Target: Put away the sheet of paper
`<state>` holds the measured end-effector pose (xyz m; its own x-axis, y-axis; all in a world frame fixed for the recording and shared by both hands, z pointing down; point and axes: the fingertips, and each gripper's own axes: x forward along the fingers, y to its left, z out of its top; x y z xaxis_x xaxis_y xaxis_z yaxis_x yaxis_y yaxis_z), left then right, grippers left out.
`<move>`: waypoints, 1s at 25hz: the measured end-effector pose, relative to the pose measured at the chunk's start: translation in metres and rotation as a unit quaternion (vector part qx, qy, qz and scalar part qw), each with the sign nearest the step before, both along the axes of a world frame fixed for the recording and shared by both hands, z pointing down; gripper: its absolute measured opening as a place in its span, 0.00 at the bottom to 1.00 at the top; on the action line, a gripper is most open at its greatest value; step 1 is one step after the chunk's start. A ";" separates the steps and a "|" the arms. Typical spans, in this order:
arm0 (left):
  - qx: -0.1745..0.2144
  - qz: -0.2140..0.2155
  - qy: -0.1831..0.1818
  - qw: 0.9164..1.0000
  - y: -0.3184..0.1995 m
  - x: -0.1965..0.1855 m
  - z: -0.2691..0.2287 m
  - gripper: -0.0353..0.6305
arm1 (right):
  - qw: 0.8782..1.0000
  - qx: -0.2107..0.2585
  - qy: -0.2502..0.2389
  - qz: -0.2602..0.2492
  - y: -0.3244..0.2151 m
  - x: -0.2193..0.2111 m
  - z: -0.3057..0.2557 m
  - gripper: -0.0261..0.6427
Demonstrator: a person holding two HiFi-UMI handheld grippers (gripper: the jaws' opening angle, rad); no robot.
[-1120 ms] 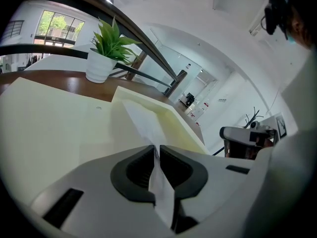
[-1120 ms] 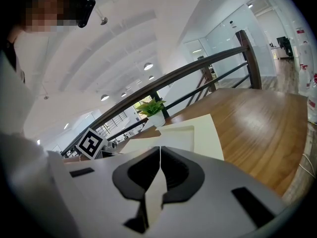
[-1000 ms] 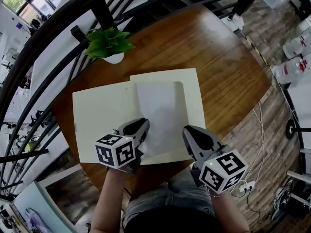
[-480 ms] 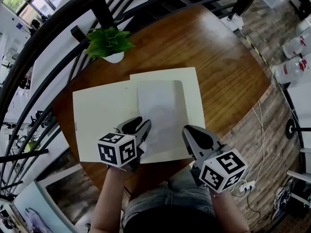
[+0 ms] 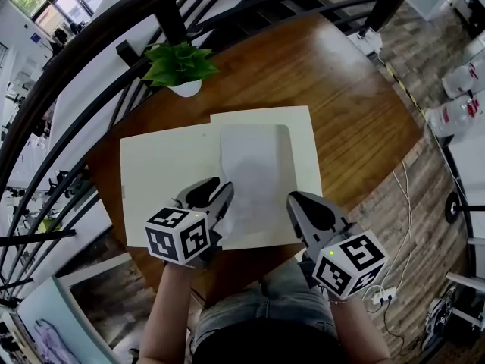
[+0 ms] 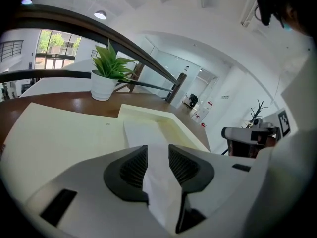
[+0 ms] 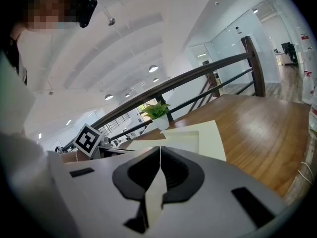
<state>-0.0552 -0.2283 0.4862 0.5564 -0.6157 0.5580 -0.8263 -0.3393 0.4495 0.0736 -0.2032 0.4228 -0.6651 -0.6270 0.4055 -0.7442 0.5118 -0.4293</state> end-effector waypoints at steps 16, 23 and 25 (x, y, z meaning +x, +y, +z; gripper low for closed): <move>0.101 0.044 0.024 0.994 0.021 -0.008 -0.081 0.15 | 0.996 0.061 -0.010 -0.056 0.005 -0.041 -0.044 0.08; 0.158 0.019 0.034 0.987 0.020 -0.016 -0.125 0.14 | 0.993 0.087 -0.015 -0.073 0.006 -0.057 -0.065 0.08; 0.162 0.016 0.036 0.986 0.024 -0.016 -0.129 0.13 | 0.993 0.092 -0.017 -0.077 0.007 -0.061 -0.071 0.08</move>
